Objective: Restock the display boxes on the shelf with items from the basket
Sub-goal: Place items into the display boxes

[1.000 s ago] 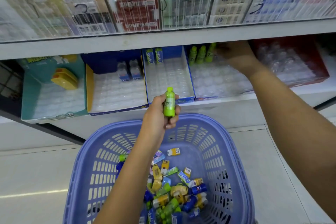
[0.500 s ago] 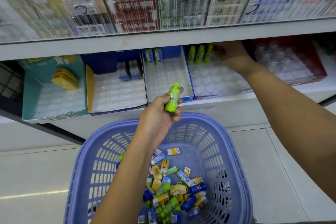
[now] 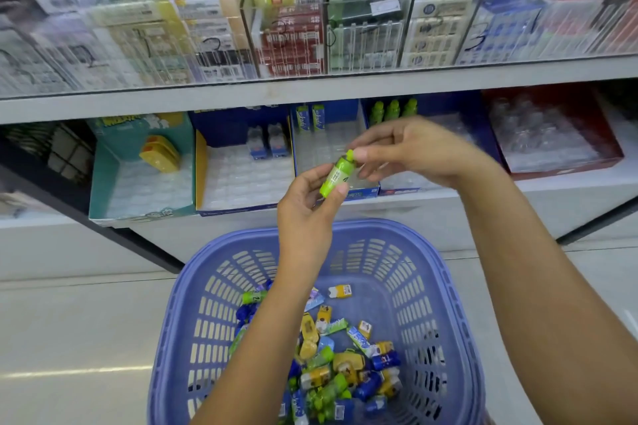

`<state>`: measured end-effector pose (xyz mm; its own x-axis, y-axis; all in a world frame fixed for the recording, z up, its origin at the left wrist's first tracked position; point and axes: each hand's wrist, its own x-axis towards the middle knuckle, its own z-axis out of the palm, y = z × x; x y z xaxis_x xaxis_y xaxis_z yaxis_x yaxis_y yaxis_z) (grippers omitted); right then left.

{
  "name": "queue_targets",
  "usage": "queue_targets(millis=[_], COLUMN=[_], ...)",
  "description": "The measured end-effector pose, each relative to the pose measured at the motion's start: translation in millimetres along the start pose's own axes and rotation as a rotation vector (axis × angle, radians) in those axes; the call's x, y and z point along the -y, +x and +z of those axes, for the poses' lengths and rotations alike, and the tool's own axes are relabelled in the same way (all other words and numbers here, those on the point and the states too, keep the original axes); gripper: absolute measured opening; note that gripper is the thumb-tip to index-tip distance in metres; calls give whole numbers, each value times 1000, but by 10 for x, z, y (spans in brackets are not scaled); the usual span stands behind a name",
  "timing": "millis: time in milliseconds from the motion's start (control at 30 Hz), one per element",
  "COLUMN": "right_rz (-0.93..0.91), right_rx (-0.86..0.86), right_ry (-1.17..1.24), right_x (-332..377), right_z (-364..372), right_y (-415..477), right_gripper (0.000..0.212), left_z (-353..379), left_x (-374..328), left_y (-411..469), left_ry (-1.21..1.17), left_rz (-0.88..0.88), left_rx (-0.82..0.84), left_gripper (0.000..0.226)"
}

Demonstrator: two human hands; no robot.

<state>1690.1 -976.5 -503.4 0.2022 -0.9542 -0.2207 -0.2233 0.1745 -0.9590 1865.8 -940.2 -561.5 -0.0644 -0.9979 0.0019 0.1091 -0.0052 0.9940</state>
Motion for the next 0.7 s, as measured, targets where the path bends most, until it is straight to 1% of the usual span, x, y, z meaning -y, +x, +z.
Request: queue_targets(millis=[33,133,200,233,267,333,367,400,467,533,700], right_rz=[-25,-83,-96,-102,-118,-205,-230,-218,-144,-104,-132], right_rx=[22,-47,-129,-212,-337,-597,-675,-720,-740,-681,-628], right_ry=[3,-39,-39,-11,-7,-152,-240,-328,-556,-706,-816], right_x=[16,40,41,31,-1,-77,-123,-173,-276,-395,-512], right_z=[90,216,214,181,109,-76,-169,-251,-368,-418,-417], right_y=[-22,-15,14,25,54,129,180,245,386,505,603], right_gripper=[20,14,11,9,10,17,15,11,8,14,23], left_z=[0,1,-1,-6,-20,-56,-69,-76,-84,-95,-107], left_x=[-5,-12,7,30,68,146,180,208,248,257,238], left_y=[5,30,26,25,29,30,28,26,18,24,74], left_ry=[-16,-50,12,113,276,685,846,957,1069,1094,1093], left_rz=[14,19,2,2,23,122,164,186,206,219,215], left_rx=[-3,-7,25,57,95,211,275,326,376,384,391], left_gripper=[22,22,31,38,44,50,52,55,58,59,57])
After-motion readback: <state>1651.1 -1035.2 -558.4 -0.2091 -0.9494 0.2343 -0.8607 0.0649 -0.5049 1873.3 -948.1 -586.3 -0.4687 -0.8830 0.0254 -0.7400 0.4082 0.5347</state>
